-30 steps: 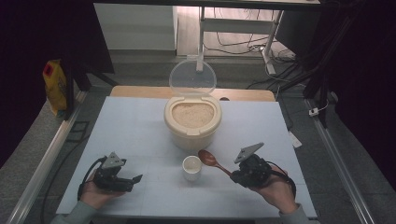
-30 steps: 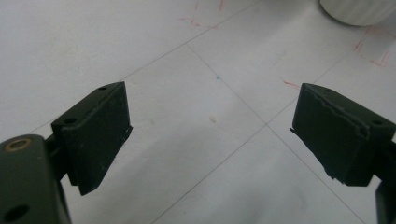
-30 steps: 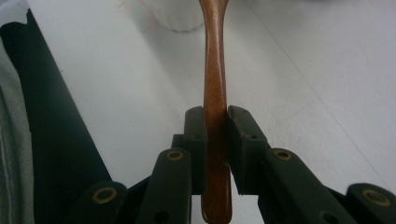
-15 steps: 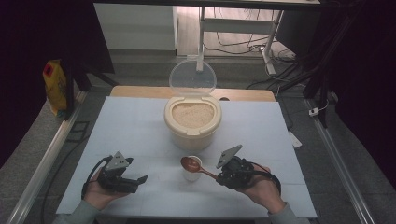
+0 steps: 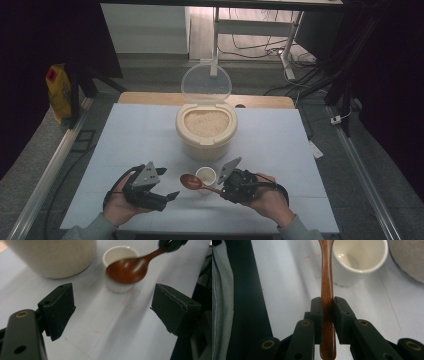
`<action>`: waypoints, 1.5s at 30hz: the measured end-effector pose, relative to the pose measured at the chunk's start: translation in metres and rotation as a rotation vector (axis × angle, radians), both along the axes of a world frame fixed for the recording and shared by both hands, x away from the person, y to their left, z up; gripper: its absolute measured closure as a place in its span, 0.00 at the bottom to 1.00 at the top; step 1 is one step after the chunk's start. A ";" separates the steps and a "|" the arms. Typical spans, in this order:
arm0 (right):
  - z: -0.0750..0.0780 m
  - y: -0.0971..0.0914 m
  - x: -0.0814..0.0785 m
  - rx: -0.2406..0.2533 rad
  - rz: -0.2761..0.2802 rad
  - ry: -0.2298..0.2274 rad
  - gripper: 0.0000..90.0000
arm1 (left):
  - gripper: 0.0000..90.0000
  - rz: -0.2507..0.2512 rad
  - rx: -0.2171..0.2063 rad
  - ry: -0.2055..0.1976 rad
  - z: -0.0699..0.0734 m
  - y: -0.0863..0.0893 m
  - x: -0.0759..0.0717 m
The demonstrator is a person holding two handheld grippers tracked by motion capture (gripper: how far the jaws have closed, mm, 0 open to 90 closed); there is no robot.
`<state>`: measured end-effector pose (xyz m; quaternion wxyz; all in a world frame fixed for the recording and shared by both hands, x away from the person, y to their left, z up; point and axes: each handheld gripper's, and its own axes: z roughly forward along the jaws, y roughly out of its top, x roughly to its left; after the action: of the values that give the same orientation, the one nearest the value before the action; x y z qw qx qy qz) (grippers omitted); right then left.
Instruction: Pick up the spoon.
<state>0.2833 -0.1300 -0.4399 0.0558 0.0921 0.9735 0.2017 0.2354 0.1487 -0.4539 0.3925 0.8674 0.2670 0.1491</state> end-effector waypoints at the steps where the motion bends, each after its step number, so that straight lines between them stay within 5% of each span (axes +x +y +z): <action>1: 0.000 0.002 0.000 -0.004 0.005 0.002 0.86 | 0.21 -0.008 0.005 -0.001 0.002 -0.003 0.001; 10: 0.001 0.016 -0.007 -0.012 0.046 -0.002 0.86 | 0.27 -0.127 0.098 0.008 0.009 -0.044 0.009; 21: 0.002 0.025 -0.009 -0.024 0.089 -0.022 0.86 | 0.44 -0.239 0.189 0.027 0.007 -0.070 0.009; 27: 0.003 0.028 -0.013 -0.044 0.132 -0.032 0.86 | 0.54 -0.255 0.228 0.052 0.001 -0.077 0.010; 28: 0.005 0.029 -0.014 -0.054 0.161 -0.020 0.86 | 0.58 -0.226 0.182 0.067 -0.003 -0.080 0.008; 29: 0.004 0.030 -0.015 -0.054 0.163 -0.025 0.86 | 0.59 -0.244 0.211 0.075 -0.004 -0.081 0.009; 31: 0.005 0.031 -0.016 -0.063 0.174 -0.033 0.86 | 0.62 -0.229 0.190 0.095 -0.007 -0.083 0.007; 32: 0.005 0.031 -0.016 -0.061 0.178 -0.037 0.86 | 0.63 -0.236 0.217 0.091 -0.007 -0.083 0.008; 33: 0.005 0.032 -0.017 -0.061 0.185 -0.046 0.86 | 0.64 -0.289 0.327 0.073 -0.002 -0.079 0.013; 38: 0.004 0.035 -0.022 -0.054 0.171 -0.077 0.86 | 0.72 -0.289 0.308 0.076 -0.005 -0.080 0.011; 45: 0.003 0.036 -0.025 -0.046 0.232 -0.096 0.84 | 0.86 -0.376 0.332 0.102 -0.008 -0.082 0.008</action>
<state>0.2585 -0.0939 -0.4369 0.0809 -0.0324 0.9782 0.1885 0.2429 0.0672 -0.4623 0.2515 0.9608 0.0921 0.0713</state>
